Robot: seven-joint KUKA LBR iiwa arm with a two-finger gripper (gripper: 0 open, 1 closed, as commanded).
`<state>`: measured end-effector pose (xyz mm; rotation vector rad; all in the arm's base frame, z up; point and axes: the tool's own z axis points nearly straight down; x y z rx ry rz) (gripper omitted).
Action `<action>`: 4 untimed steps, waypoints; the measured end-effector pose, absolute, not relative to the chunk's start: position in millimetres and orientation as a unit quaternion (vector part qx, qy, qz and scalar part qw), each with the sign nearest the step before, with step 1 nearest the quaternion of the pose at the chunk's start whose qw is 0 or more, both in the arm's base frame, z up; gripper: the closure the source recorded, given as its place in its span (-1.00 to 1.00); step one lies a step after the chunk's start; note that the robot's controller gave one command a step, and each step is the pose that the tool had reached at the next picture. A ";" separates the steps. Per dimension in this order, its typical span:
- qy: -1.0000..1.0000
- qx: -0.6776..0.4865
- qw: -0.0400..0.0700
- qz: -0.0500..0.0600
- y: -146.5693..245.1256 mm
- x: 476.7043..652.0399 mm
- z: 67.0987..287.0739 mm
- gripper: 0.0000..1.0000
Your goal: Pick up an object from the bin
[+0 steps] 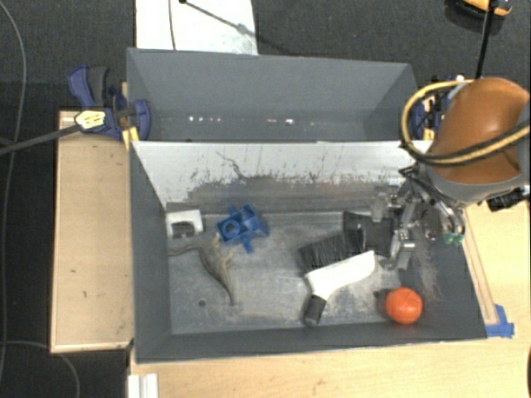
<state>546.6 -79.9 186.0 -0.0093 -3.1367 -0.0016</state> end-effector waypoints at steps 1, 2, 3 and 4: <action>-1.000 -0.002 -0.002 0.000 -79.8 548.2 190.5 -1.00; -1.000 -0.012 -0.005 0.000 -68.4 557.2 148.2 -1.00; -0.997 -0.076 0.000 0.000 -44.3 549.1 116.0 -1.00; -0.993 -0.121 -0.004 -0.001 -30.9 557.7 102.4 -1.00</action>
Offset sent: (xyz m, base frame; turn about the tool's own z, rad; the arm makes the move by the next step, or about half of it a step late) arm 0.0185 0.0325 -0.1160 0.0525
